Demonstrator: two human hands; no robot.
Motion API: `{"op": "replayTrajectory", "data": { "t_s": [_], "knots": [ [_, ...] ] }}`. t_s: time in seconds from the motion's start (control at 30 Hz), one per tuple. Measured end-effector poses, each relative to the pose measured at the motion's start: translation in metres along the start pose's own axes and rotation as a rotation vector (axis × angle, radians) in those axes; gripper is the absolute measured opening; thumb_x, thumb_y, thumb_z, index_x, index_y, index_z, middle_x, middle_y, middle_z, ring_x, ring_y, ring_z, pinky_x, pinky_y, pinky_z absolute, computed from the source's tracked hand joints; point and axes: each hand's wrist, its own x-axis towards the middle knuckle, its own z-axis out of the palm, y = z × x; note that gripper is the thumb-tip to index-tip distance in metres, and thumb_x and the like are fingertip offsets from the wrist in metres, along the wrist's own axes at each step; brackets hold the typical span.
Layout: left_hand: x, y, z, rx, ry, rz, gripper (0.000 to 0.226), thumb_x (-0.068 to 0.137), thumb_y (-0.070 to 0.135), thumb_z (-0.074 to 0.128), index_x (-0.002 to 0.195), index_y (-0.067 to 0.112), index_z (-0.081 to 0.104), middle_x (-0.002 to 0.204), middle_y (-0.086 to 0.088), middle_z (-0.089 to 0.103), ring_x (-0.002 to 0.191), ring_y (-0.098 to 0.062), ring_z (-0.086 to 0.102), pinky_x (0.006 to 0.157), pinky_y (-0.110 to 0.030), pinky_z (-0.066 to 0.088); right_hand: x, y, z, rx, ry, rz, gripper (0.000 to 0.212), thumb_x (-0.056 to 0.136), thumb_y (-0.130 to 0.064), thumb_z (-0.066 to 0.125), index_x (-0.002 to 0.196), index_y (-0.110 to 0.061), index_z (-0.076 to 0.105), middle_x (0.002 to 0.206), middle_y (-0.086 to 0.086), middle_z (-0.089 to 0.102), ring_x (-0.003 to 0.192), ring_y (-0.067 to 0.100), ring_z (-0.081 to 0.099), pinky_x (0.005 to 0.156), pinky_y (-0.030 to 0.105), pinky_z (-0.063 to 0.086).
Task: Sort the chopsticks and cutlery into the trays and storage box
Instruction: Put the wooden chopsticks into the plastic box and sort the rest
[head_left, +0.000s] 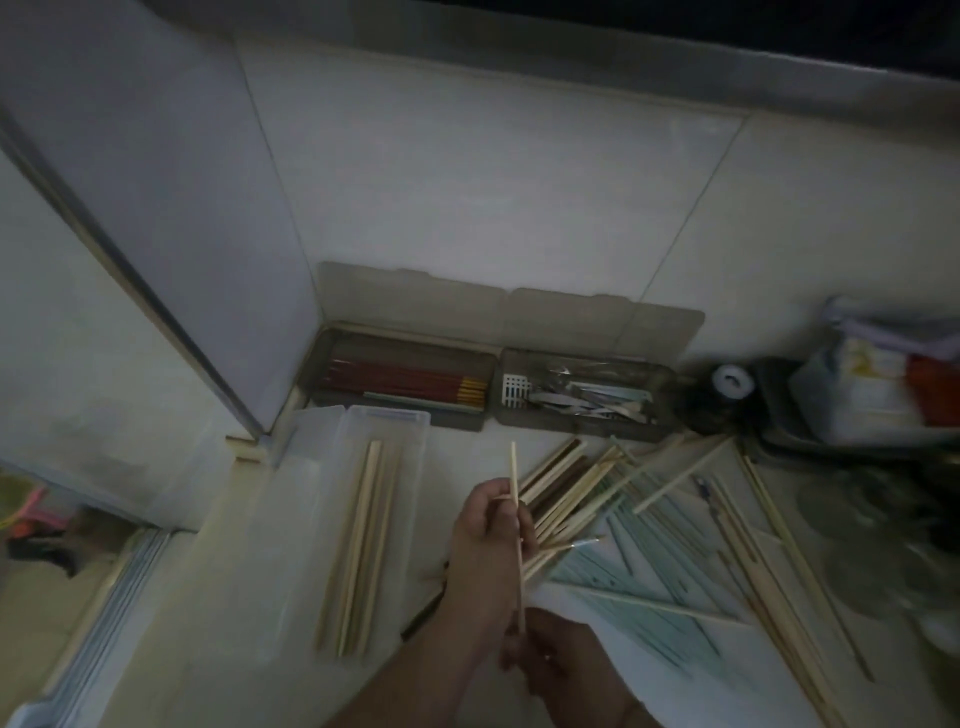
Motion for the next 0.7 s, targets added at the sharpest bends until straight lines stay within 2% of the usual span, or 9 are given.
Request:
{"op": "replayTrajectory", "data": {
  "t_s": [0.13, 0.2, 0.27, 0.33, 0.43, 0.5, 0.53, 0.6, 0.7],
  "knots": [
    [-0.002, 0.019, -0.007, -0.005, -0.019, -0.004, 0.019, 0.099, -0.004, 0.047, 0.108, 0.008, 0.058, 0.066, -0.003, 0.061, 0.054, -0.017, 0.054, 0.057, -0.031, 0.046, -0.007, -0.006, -0.003, 0.045, 0.131, 0.027, 0.040, 0.088, -0.010, 0.059, 0.114, -0.039, 0.051, 0.069, -0.021, 0.069, 0.058, 0.000, 0.064, 0.063, 0.014, 0.048],
    [-0.003, 0.030, -0.020, 0.037, -0.011, 0.078, 0.026, 0.096, -0.002, 0.055, 0.116, 0.015, 0.058, 0.082, 0.000, 0.070, 0.068, -0.015, 0.065, 0.066, -0.028, 0.053, -0.003, -0.021, -0.004, 0.066, 0.202, -0.037, 0.056, 0.083, -0.009, 0.057, 0.126, -0.040, 0.038, 0.070, -0.014, 0.071, 0.055, 0.005, 0.064, 0.058, 0.016, 0.048],
    [-0.003, 0.041, -0.042, 0.232, 0.052, 0.273, 0.033, 0.094, 0.005, 0.062, 0.124, 0.016, 0.057, 0.101, 0.008, 0.071, 0.088, -0.008, 0.068, 0.078, -0.019, 0.053, 0.007, -0.043, -0.002, 0.144, 0.195, -0.120, 0.057, 0.080, -0.013, 0.053, 0.128, -0.039, 0.036, 0.068, -0.006, 0.070, 0.051, 0.007, 0.063, 0.053, 0.017, 0.046],
    [0.000, 0.049, -0.069, 0.334, 0.192, 0.397, 0.030, 0.092, -0.002, 0.061, 0.119, 0.010, 0.062, 0.103, 0.009, 0.069, 0.095, 0.000, 0.065, 0.080, -0.011, 0.048, 0.021, -0.071, 0.007, 0.146, 0.138, -0.222, 0.037, 0.082, -0.021, 0.054, 0.116, -0.034, 0.047, 0.068, 0.000, 0.069, 0.050, 0.007, 0.061, 0.053, 0.017, 0.045],
    [0.010, 0.053, -0.110, 0.399, 0.386, 0.404, 0.025, 0.090, -0.006, 0.059, 0.103, 0.014, 0.066, 0.100, 0.004, 0.069, 0.089, 0.000, 0.064, 0.077, -0.010, 0.048, 0.050, -0.090, 0.039, -0.326, 0.271, -0.370, 0.015, 0.079, -0.040, 0.051, 0.089, -0.032, 0.059, 0.063, -0.004, 0.066, 0.055, 0.010, 0.061, 0.054, 0.019, 0.044],
    [0.018, 0.049, -0.129, 0.405, 0.423, 0.333, 0.023, 0.092, 0.001, 0.055, 0.100, 0.019, 0.067, 0.098, 0.000, 0.070, 0.091, -0.010, 0.067, 0.087, -0.030, 0.055, 0.068, -0.100, 0.058, -0.559, 0.289, -0.395, 0.018, 0.073, -0.043, 0.051, 0.073, -0.029, 0.062, 0.054, -0.004, 0.061, 0.055, 0.012, 0.061, 0.063, 0.022, 0.048],
    [0.021, 0.046, -0.136, 0.407, 0.418, 0.298, 0.022, 0.094, 0.004, 0.054, 0.099, 0.021, 0.068, 0.099, 0.000, 0.071, 0.092, -0.013, 0.067, 0.089, -0.041, 0.055, 0.075, -0.104, 0.065, -0.648, 0.281, -0.401, 0.019, 0.073, -0.043, 0.051, 0.070, -0.030, 0.064, 0.055, -0.005, 0.062, 0.063, 0.013, 0.064, 0.078, 0.028, 0.049],
    [0.022, 0.046, -0.140, 0.424, 0.377, 0.259, 0.017, 0.091, 0.021, 0.054, 0.095, 0.027, 0.069, 0.099, 0.003, 0.071, 0.095, -0.014, 0.067, 0.091, -0.049, 0.054, 0.086, -0.111, 0.073, -0.809, 0.237, -0.391, 0.024, 0.076, -0.045, 0.050, 0.075, -0.032, 0.070, 0.068, -0.009, 0.070, 0.098, 0.014, 0.065, 0.108, 0.049, 0.032],
    [0.020, 0.049, -0.139, 0.431, 0.333, 0.228, 0.021, 0.087, 0.033, 0.049, 0.092, 0.029, 0.069, 0.097, 0.006, 0.072, 0.094, -0.014, 0.068, 0.091, -0.050, 0.054, 0.091, -0.119, 0.076, -0.914, 0.075, -0.413, 0.029, 0.088, -0.039, 0.049, 0.090, -0.025, 0.073, 0.085, -0.001, 0.073, 0.121, 0.025, 0.053, 0.112, 0.058, -0.014]
  ]
}}
